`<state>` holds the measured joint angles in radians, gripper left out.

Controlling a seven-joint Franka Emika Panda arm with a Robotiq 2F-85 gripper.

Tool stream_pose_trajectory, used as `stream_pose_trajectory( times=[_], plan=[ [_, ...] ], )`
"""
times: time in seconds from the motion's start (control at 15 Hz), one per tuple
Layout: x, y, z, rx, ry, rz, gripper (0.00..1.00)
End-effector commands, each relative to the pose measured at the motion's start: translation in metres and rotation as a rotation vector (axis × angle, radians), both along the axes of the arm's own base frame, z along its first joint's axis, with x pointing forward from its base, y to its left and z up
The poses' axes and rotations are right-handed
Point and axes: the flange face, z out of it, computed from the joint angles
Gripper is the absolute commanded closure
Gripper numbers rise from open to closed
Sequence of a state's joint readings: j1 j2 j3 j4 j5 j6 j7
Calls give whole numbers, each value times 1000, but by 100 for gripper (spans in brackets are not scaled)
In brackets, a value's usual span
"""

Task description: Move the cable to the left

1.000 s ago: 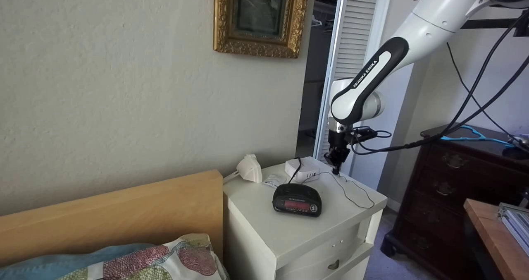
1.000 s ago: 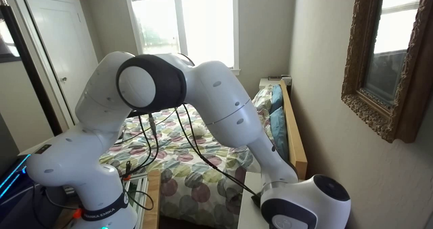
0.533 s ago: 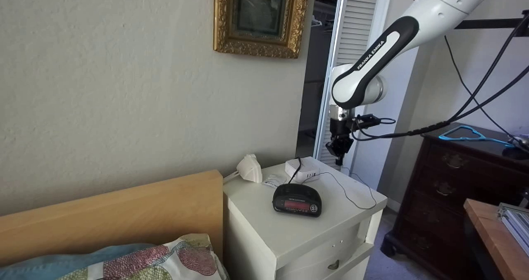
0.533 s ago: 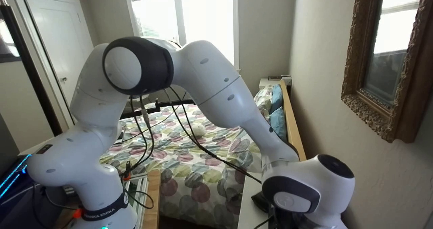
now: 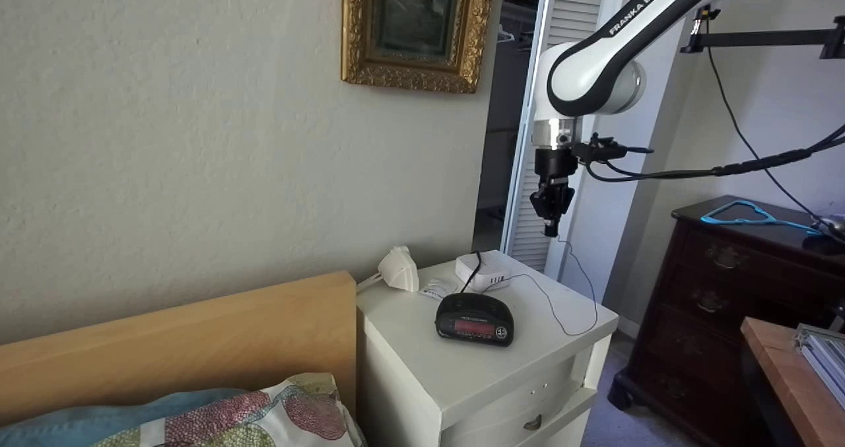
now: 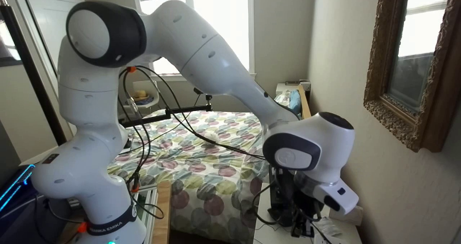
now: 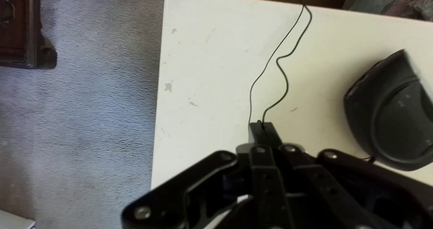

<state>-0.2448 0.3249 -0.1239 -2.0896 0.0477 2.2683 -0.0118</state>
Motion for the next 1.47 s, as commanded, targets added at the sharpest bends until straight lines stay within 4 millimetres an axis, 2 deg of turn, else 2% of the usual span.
stream_pose_trajectory(
  times=[0.0,0.27,0.67,0.93,1.2,1.4],
  plan=[
    [-8,37,35,50,-9,129,100],
    [10,86,65,52,0,335,100],
    [53,151,86,73,-14,584,100],
    [74,175,95,86,-11,699,100],
    [102,180,94,162,-97,724,100],
    [126,189,97,143,-178,718,100]
  ],
)
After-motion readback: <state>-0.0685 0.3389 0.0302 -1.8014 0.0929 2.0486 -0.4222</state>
